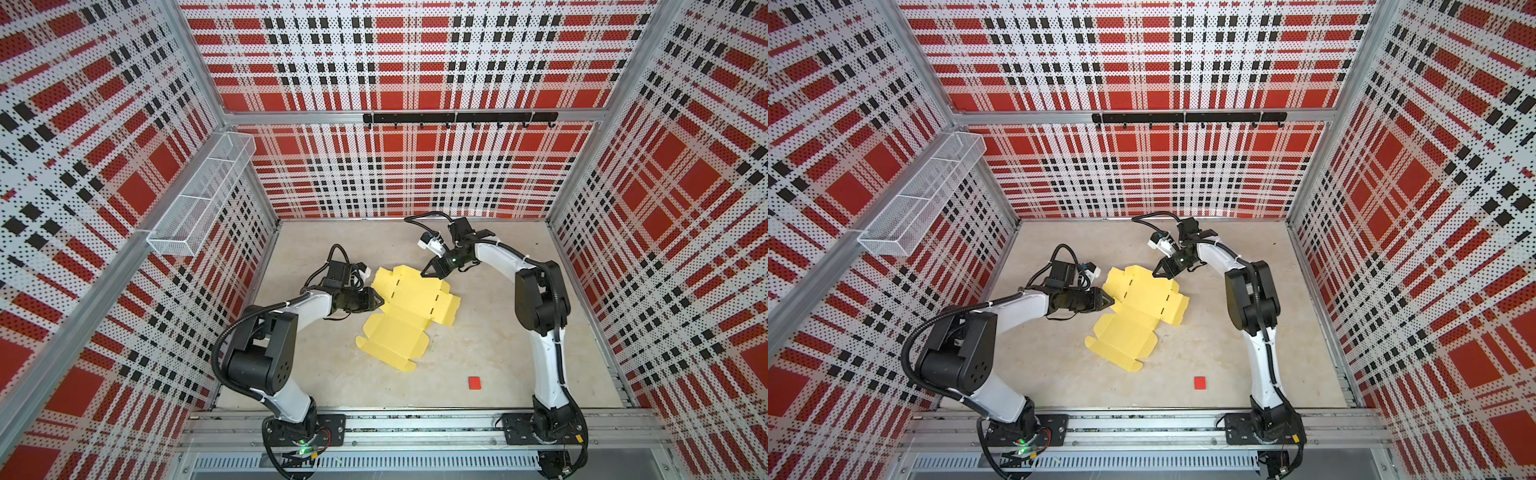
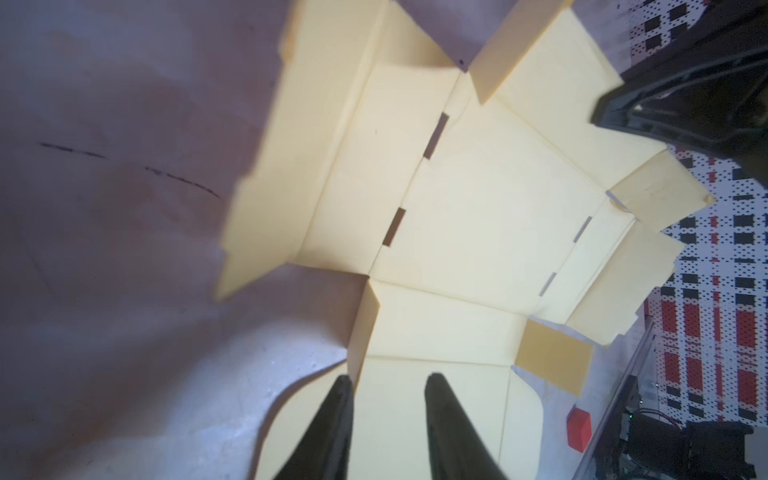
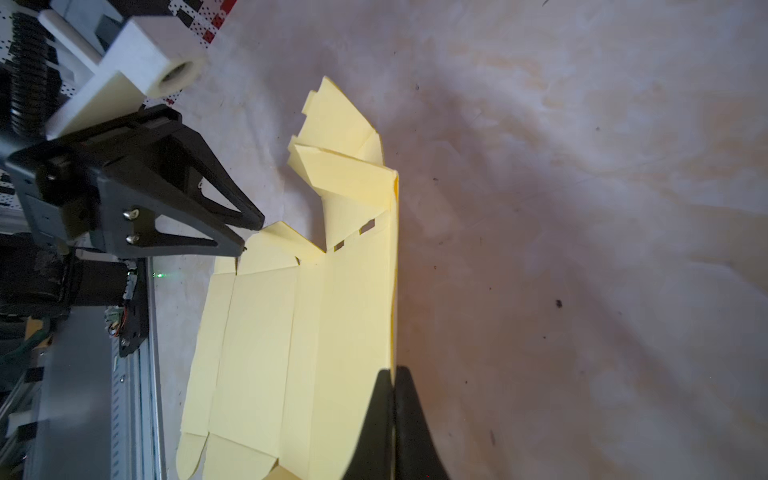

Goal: Fold the paper box

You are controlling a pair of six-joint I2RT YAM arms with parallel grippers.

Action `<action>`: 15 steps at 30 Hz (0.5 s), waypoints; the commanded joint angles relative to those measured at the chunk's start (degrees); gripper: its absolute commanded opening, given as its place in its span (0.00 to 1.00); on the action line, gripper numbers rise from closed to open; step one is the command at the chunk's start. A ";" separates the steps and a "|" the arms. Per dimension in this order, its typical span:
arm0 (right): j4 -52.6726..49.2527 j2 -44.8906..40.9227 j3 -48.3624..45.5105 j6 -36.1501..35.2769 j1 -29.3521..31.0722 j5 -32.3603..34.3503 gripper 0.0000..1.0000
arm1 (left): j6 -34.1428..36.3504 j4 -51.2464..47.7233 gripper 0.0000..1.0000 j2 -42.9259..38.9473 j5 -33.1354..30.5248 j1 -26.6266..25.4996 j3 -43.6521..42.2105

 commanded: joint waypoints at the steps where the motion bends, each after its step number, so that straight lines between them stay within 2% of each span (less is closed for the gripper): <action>1: 7.59 -4.10 -4.17 1.93 1.71 3.69 0.00 | -1.01 3.59 0.36 -1.02 1.59 -0.46 -1.09; 8: 15.30 -10.44 -13.00 4.99 3.52 9.88 0.00 | -1.06 0.89 0.40 1.94 0.06 -0.26 1.25; 12: 16.38 -13.01 -15.36 4.98 4.01 14.26 0.00 | -0.86 0.75 0.43 -1.41 -1.90 1.21 0.41; 15: 16.60 -14.94 -16.33 3.48 5.04 17.76 0.00 | 0.00 2.99 0.50 -3.47 -3.79 2.39 -1.83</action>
